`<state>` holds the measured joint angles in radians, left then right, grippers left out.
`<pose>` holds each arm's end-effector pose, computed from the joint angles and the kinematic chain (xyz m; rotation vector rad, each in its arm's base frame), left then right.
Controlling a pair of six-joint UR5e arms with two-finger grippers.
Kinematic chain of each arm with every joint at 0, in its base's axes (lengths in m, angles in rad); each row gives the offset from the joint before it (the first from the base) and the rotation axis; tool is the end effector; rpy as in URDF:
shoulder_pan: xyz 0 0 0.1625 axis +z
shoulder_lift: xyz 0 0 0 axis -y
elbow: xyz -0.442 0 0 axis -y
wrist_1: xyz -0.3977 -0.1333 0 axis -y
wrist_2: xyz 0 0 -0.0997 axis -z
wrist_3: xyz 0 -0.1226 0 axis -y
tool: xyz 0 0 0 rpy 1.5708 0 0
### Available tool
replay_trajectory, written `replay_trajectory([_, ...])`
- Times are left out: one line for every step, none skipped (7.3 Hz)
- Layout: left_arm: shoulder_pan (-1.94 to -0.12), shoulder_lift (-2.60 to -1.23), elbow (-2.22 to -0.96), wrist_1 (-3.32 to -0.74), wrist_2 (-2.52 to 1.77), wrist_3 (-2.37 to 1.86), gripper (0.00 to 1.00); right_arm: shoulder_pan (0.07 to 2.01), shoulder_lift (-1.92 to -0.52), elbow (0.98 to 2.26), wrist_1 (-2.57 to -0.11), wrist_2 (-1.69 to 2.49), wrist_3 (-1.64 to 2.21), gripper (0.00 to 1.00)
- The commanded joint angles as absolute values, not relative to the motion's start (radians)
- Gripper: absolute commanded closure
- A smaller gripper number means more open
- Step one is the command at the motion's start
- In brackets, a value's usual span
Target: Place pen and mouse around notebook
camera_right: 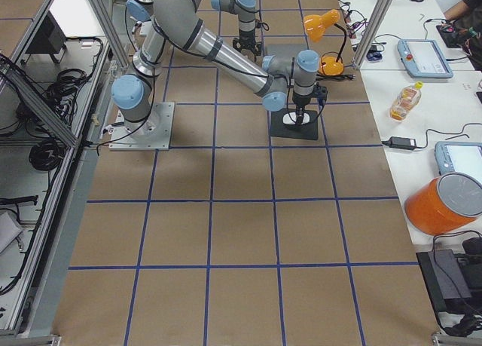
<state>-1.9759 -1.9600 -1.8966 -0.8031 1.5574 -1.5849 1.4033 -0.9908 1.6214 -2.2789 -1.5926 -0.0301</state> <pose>-0.3503 -0.4744 0.1935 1.7184 -2.5681 0.0270 0.0167 -0.6847 0.1832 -0.2148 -3.1027 0.1167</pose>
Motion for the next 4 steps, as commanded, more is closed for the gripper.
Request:
replay_trajectory([-1.912, -1.861, -1.859, -1.036, 1.549, -1.121, 0.0, 1.404, -0.989, 1.621, -2.278, -1.598, -0.025, 0.0])
replay_trajectory([-1.875, -1.814, -1.859, -1.087, 1.551, -0.86, 0.0, 1.404, -1.003, 1.62, -2.264, -1.601, -0.026, 0.0])
replay_trajectory([-1.821, -1.771, -1.856, -1.088, 1.551, -0.636, 0.0, 1.414, -1.038, 1.627, -2.255, -1.6, -0.026, 0.0])
replay_trajectory([-1.766, -1.716, -1.83, -1.159, 1.551, -0.495, 0.0, 1.434, -1.104, 1.631, -2.161, -1.604, -0.025, 0.0])
